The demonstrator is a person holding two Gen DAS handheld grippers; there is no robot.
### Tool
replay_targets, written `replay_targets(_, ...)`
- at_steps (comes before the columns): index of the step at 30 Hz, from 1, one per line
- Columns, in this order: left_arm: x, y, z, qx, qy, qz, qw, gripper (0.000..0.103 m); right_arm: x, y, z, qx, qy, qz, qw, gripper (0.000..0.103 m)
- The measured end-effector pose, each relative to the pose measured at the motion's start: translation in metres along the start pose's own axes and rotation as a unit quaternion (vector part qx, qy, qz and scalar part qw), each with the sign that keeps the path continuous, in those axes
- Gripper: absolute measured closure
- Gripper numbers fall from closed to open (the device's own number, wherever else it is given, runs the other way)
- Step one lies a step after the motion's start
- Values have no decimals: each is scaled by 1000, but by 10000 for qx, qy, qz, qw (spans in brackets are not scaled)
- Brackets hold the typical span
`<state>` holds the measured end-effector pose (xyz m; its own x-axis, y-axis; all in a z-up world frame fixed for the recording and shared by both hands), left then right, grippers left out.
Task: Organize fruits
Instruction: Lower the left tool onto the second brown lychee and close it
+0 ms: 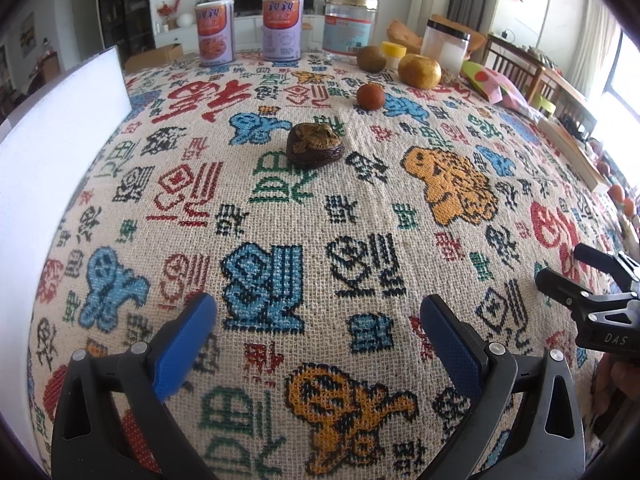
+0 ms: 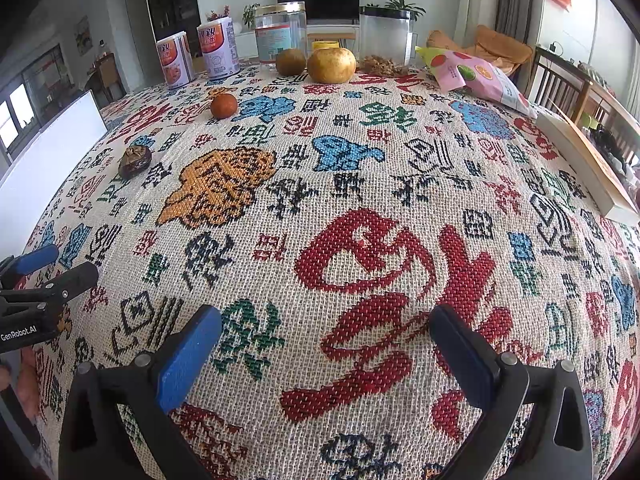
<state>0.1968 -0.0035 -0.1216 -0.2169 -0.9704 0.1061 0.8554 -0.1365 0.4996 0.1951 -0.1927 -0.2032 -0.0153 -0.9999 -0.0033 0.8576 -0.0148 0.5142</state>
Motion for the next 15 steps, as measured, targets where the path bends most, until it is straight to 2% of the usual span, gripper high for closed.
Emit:
replay_targets(2, -4, 8, 6, 127, -107, 75, 9998, 2, 1, 0, 0, 4, 12, -7, 10000, 0)
replay_targets(6, -2, 42, 5, 242, 1, 0, 9997, 2, 0, 1, 1, 17, 55, -34, 10000, 0)
replay_targets(9, 6, 70, -12, 280, -15, -207, 9994, 2, -2, 0, 1, 20, 65, -43, 10000, 0)
replay_targets(12, 4, 89, -36, 164, 125, -59, 9998, 3, -1, 0, 1, 22, 69, -49, 10000, 0)
replay_targets(14, 0, 96, -46, 131, 84, 111, 9998, 15, -1, 0, 1, 25, 75, -54, 10000, 0)
replay_targets(15, -1, 97, -52, 72, 50, 165, 9998, 34, 0, 0, 1, 25, 76, -54, 10000, 0)
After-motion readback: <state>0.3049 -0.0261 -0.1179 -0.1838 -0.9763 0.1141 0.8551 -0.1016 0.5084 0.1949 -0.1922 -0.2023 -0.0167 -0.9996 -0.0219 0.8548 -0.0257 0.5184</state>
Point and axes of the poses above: each gripper's, at about its wrist camera, not at the fingertips, and z roughly against the way its jaws point, x to its right, y to its top, the point moved 6 cm from there along -z, roughly the way its jaws point, and after that the axes turned 7 degrees about -x, right-handed, at the moved point
